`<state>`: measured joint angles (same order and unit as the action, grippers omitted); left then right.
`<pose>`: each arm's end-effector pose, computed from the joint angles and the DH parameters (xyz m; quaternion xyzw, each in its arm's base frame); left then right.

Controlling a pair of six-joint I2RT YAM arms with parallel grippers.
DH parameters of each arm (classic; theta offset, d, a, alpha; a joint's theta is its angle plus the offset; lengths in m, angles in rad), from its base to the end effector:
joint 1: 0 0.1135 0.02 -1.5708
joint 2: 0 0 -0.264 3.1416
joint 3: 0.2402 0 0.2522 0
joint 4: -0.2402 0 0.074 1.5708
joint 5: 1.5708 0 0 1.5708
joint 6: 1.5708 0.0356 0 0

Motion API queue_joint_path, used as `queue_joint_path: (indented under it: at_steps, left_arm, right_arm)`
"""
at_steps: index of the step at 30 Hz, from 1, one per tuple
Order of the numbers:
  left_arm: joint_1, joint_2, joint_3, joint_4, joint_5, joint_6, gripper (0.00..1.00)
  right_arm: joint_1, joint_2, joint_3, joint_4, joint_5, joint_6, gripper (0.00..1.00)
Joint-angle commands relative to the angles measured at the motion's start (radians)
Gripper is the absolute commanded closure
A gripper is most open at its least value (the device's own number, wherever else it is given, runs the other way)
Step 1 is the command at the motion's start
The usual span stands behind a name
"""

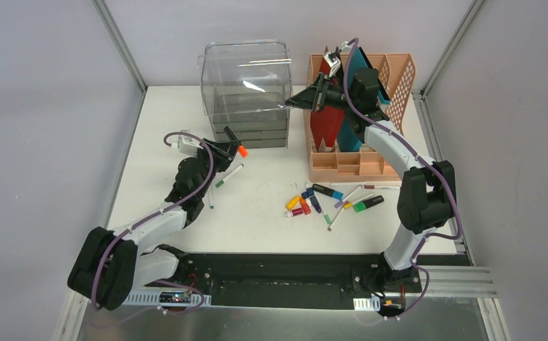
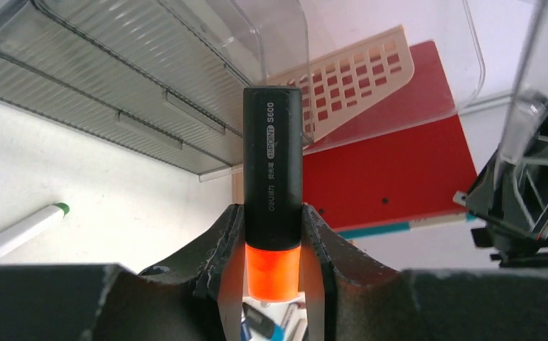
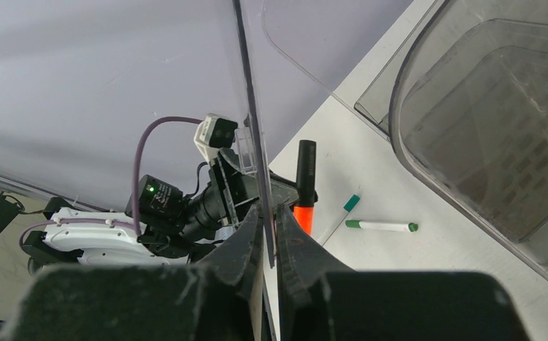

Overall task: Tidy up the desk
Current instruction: Pick up the stationery from the center of the board, then place the stationery in the storage box.

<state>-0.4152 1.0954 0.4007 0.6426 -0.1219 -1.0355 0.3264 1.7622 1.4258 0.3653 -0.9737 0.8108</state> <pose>0.2167 -0.0908 0.2318 -0.2609 0.6766 -0.4228 0.5435 0.3839 0.1610 0.3512 -0.1781 0.6784 0.6160 0.3586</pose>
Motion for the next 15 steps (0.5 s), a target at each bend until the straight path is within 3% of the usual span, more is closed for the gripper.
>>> queue_joint_path:
  at_steps: [1,7,15]
  left_arm:
    - [0.031,0.081,0.021,0.194,0.041,-0.192,1.0]
    - [0.036,0.214,0.047,0.388,0.002,-0.274,1.0]
    - [0.036,0.392,0.136,0.494,-0.061,-0.38,1.0]
  right_arm:
    - [-0.009,-0.044,0.002,0.042,0.002,0.024,0.99]
    - [-0.009,-0.048,0.003,0.046,0.0,0.029,0.99]
    - [-0.008,-0.049,0.002,0.046,0.001,0.03,0.99]
